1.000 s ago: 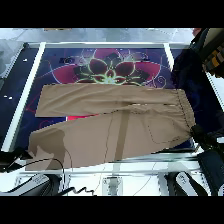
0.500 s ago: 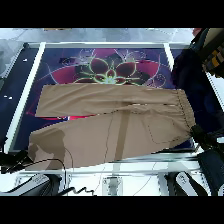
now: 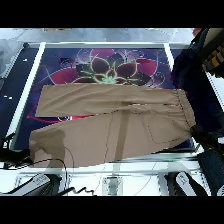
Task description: Fold the clothes and pants, and hang the long-sleeved shirts on hangers.
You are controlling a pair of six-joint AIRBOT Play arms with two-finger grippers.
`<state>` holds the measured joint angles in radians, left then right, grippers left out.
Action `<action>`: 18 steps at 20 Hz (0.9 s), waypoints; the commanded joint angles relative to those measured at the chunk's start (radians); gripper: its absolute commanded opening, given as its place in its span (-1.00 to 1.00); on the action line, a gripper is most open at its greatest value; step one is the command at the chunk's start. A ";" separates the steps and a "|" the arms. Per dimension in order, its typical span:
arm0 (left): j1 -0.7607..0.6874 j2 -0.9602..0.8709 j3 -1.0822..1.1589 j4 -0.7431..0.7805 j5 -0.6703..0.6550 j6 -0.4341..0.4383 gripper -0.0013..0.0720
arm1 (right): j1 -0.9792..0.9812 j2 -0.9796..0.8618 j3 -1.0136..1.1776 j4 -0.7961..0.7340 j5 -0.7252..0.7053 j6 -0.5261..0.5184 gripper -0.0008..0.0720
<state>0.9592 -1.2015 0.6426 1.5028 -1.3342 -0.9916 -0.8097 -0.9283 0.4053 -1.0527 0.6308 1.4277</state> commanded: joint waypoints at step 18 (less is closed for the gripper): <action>-0.268 -0.013 0.415 -0.771 0.552 -0.159 -0.93 | 0.096 0.159 0.365 -0.017 0.150 0.216 -0.93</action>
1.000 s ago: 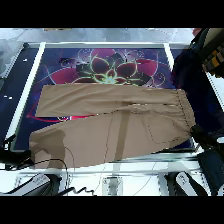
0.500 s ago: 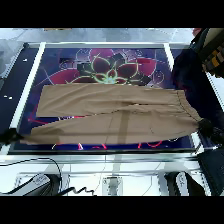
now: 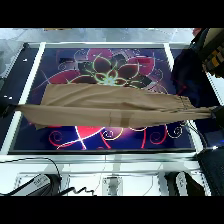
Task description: Fold the clothes and pants, and hang the long-sleeved shirts on hangers.
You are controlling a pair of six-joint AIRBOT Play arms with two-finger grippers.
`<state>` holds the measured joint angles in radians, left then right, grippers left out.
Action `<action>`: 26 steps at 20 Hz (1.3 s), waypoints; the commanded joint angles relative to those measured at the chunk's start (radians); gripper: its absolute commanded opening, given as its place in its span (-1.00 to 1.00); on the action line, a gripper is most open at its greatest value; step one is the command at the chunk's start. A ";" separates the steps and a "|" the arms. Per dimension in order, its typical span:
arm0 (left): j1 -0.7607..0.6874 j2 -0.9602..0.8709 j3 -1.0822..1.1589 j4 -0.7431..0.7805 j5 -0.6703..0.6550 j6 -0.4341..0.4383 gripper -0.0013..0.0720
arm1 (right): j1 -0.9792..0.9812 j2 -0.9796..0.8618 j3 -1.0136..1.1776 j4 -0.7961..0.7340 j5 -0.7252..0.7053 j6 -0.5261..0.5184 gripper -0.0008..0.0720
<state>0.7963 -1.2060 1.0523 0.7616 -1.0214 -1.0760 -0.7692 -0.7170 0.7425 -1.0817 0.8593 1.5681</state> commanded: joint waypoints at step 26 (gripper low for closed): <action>-0.458 -0.554 0.342 -0.134 0.632 -0.146 0.95 | 0.360 -0.937 0.559 0.003 -0.523 0.181 0.45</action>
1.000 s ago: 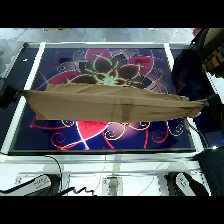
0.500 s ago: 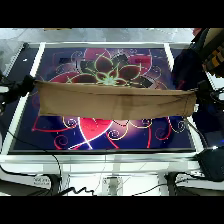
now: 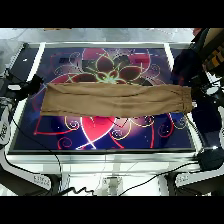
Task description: Fold the clothes and pants, and hang the long-sleeved shirts on hangers.
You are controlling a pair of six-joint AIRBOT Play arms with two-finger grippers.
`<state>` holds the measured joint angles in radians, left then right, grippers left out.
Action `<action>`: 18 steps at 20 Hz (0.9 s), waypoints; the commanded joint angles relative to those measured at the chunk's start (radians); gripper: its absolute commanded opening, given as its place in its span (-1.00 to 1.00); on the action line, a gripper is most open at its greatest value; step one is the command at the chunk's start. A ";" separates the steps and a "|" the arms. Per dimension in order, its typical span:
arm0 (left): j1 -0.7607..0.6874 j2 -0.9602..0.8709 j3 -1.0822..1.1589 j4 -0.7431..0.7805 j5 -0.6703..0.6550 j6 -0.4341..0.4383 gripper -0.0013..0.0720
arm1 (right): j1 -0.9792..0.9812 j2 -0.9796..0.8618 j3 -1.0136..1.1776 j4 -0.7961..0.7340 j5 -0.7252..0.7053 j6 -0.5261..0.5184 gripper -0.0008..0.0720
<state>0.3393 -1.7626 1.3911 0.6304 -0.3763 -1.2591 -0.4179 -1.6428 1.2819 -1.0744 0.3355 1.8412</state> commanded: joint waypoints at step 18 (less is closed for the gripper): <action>0.217 -0.024 0.003 0.334 -0.630 0.057 0.95 | 0.006 0.011 0.122 0.017 0.685 -0.524 0.45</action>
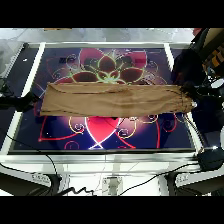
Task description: Fold the clothes and pants, and hang the long-sleeved shirts on hangers.
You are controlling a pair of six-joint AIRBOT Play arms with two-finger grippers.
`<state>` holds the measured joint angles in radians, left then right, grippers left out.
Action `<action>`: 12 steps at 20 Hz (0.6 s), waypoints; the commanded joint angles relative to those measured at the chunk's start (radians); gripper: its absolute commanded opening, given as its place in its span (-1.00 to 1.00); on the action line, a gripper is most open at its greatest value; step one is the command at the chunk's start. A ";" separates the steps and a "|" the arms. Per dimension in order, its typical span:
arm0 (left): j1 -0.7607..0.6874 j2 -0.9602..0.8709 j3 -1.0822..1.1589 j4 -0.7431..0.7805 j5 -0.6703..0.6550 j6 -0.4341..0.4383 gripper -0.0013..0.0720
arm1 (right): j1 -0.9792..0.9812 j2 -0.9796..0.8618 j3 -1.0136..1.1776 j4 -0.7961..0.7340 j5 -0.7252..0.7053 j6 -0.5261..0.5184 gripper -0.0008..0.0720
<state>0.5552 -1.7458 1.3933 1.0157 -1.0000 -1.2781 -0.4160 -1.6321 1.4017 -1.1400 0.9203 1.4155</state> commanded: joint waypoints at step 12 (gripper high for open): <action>-0.102 -0.092 0.077 -0.120 0.073 0.194 -0.92 | 0.367 0.001 0.060 0.145 -0.082 -0.142 -0.19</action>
<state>0.4812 -1.8381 1.4254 0.9100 -0.9482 -1.0992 -0.1505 -1.6318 1.4399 -1.0069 0.9260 1.2785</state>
